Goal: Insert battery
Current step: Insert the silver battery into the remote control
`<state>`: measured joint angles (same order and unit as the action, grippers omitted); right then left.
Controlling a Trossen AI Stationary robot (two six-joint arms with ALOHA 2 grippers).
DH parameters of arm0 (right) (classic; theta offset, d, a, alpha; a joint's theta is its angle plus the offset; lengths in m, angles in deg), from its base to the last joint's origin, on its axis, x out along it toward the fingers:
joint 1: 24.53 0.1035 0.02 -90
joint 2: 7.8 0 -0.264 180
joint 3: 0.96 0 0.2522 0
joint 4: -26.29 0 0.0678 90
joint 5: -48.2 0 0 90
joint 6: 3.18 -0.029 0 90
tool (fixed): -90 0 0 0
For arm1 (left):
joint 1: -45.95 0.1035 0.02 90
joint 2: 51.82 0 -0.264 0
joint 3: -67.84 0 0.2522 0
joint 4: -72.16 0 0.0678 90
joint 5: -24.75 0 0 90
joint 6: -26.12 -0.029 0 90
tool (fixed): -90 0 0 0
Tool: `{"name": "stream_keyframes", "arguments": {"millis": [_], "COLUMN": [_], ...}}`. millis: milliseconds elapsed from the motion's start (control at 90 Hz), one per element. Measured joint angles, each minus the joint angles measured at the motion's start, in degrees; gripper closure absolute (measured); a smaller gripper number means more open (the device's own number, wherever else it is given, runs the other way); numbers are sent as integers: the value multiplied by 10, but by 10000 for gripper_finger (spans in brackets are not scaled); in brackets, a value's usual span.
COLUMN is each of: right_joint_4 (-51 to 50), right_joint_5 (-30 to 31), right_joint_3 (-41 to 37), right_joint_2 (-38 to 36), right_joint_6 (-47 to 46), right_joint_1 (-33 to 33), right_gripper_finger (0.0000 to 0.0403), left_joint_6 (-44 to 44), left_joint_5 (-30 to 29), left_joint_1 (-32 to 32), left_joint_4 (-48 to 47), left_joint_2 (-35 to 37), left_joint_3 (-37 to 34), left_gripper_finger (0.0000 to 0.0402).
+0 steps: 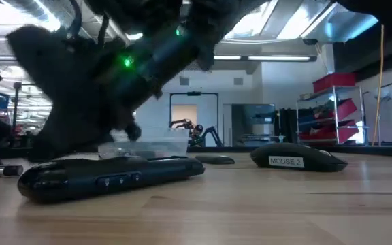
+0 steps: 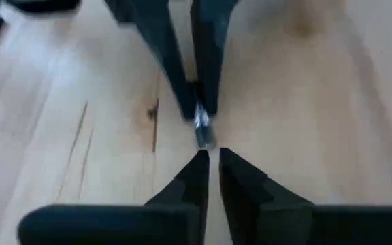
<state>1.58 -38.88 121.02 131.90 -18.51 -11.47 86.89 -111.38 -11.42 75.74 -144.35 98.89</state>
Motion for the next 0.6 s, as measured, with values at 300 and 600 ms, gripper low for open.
{"name": "stream_keyframes", "arguments": {"millis": [300,600], "right_joint_4": [-406,-426], "right_joint_5": [55,79], "right_joint_3": [34,-39], "right_joint_2": [-82,-82], "right_joint_6": [-59,-161], "right_joint_1": [20,76], "right_gripper_finger": [318,344], "left_joint_6": [3,0], "left_joint_5": [-1,-7], "left_joint_1": [0,0], "left_joint_4": [-6,-6], "left_joint_2": [0,0], "left_joint_3": [10,23], "left_gripper_finger": [389,390]}}
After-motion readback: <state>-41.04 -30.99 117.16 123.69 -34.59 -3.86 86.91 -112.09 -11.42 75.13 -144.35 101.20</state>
